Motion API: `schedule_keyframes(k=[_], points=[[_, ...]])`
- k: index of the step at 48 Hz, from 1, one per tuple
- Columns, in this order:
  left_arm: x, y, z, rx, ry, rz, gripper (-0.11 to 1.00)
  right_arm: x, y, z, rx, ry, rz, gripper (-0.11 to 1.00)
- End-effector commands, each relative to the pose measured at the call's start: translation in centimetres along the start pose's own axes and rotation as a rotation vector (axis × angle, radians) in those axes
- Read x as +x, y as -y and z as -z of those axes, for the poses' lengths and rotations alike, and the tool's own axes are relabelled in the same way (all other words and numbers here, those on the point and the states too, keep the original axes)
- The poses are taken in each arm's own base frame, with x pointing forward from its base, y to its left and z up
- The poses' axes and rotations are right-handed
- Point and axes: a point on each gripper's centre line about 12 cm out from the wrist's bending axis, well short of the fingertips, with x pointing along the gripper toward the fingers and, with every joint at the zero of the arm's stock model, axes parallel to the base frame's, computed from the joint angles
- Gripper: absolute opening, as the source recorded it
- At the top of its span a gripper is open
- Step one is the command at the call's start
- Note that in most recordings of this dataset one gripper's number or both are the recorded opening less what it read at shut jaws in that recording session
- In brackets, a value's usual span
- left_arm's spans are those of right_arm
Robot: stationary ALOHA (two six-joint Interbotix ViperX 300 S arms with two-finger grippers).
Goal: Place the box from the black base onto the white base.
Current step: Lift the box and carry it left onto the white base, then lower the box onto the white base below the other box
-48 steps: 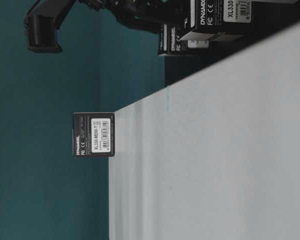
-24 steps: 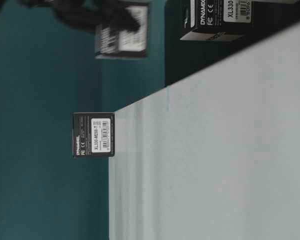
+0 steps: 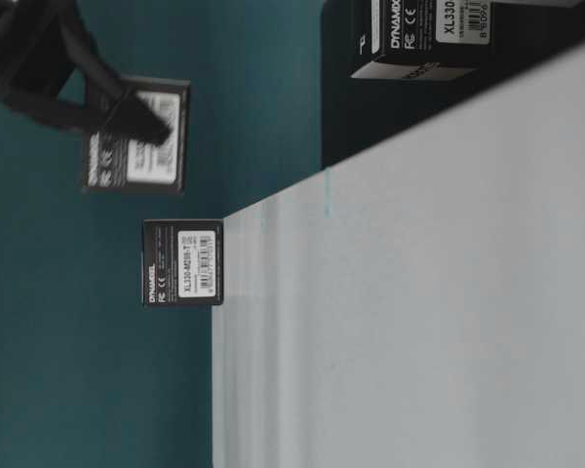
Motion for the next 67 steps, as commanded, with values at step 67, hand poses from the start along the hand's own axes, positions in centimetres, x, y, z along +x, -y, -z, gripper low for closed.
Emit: schedule_keyframes(k=[67], points=[[-0.3,0.2,-1.6,0.012,0.047,0.005,-0.01,7.1,-1.5,-3.8,-0.105,-0.086,-0.034,0.57]])
